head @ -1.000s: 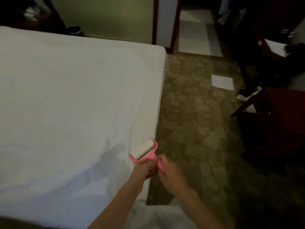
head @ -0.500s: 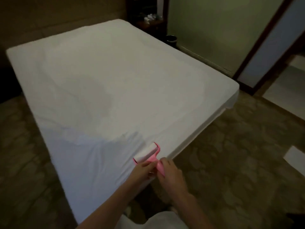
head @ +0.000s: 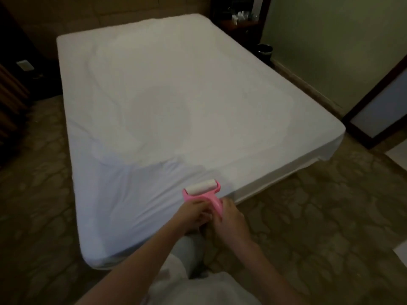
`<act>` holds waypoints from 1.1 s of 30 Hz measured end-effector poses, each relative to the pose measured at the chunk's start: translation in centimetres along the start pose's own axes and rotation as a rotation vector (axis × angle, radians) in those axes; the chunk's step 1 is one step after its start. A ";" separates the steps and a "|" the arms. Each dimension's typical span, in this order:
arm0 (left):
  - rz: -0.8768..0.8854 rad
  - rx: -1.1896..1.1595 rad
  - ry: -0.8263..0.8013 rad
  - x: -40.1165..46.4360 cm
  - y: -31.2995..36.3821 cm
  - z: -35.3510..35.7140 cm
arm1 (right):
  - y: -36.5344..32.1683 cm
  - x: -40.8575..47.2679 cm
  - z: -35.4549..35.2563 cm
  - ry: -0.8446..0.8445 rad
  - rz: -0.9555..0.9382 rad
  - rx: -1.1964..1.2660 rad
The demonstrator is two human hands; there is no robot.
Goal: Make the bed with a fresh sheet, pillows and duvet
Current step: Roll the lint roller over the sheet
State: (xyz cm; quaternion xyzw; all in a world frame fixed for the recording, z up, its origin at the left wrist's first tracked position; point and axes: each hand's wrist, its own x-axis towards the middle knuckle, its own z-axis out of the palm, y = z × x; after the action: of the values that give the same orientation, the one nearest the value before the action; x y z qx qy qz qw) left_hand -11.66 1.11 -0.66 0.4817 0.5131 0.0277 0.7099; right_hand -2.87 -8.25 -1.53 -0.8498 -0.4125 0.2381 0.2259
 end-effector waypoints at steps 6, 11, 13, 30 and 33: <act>-0.024 0.063 0.013 4.0 2.3 -0.5 | 2.9 4.0 -0.4 0.006 0.042 -0.183; -0.099 0.086 0.006 9.8 4.0 -1.4 | 5.1 8.6 -0.1 -0.056 0.120 -0.331; -0.125 0.088 0.006 12.2 4.6 -1.9 | 6.0 10.7 0.8 -0.111 0.162 -0.398; -0.017 0.617 0.335 30.0 5.0 -11.1 | 7.7 22.5 9.6 -0.217 0.043 -0.371; 0.135 0.686 0.580 34.1 5.1 -12.8 | 4.0 27.0 10.1 -0.242 0.057 -0.425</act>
State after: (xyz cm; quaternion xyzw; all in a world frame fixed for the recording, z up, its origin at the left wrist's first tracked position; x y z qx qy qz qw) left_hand -2.92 30.45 -21.03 0.6937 0.6377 0.0363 0.3329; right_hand 8.29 13.24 -17.67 -0.8547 -0.4534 0.2521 -0.0158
